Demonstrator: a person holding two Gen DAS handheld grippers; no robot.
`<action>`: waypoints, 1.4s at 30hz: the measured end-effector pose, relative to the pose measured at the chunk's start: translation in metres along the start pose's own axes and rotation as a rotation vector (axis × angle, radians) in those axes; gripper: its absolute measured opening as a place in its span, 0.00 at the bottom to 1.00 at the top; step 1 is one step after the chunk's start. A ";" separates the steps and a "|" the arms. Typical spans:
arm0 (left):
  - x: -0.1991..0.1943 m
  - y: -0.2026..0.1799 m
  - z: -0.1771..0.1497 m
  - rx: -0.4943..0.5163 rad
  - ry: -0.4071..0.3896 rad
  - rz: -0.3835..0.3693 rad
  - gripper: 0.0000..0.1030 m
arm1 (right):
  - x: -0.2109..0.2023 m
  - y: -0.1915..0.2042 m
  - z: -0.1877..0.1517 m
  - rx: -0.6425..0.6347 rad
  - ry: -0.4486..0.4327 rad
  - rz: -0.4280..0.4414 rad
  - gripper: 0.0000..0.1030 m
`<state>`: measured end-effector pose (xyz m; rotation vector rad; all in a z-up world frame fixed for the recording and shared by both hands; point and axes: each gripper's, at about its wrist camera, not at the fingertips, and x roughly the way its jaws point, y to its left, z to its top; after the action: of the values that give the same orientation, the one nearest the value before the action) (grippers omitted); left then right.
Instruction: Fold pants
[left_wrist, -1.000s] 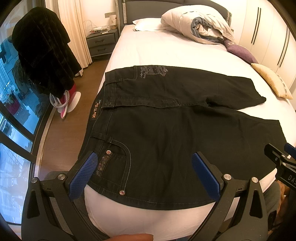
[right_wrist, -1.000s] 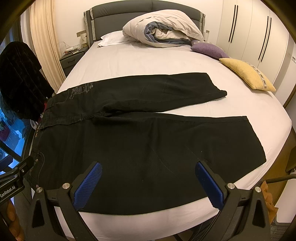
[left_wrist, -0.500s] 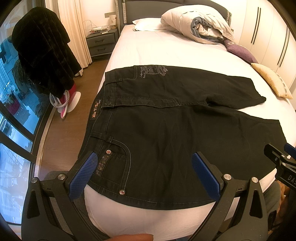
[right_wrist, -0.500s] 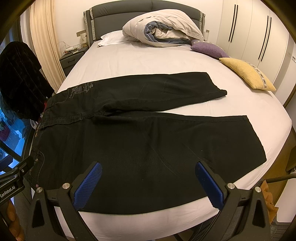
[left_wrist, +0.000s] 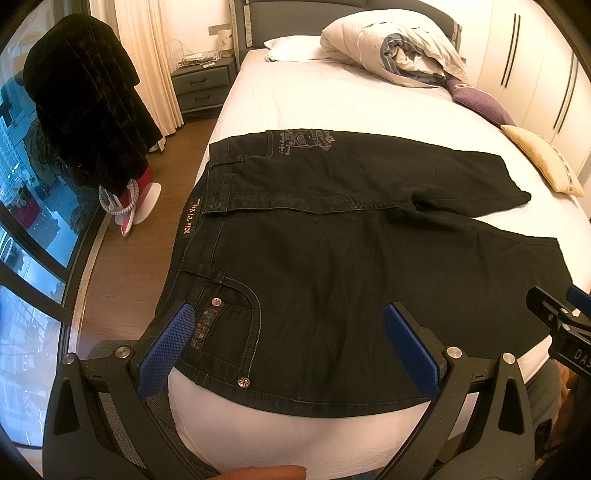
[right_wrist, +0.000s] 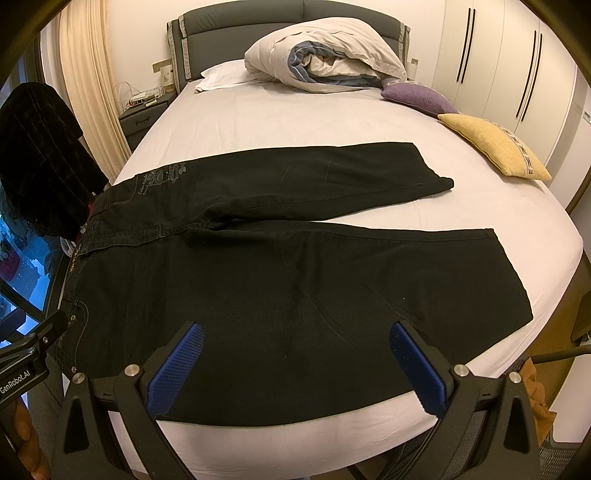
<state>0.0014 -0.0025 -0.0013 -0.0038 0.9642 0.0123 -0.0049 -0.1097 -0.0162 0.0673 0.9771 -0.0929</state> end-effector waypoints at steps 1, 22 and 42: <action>0.000 0.000 0.000 0.000 0.000 0.000 1.00 | -0.001 0.000 0.002 0.000 0.001 0.000 1.00; 0.000 0.000 0.000 0.000 0.001 0.002 1.00 | 0.001 0.001 -0.002 0.000 0.003 0.001 1.00; 0.010 0.005 -0.002 -0.007 0.001 -0.048 1.00 | 0.008 0.000 -0.014 0.003 0.007 0.026 1.00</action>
<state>0.0050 0.0030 -0.0104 -0.0336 0.9651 -0.0280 -0.0122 -0.1090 -0.0310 0.0830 0.9832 -0.0698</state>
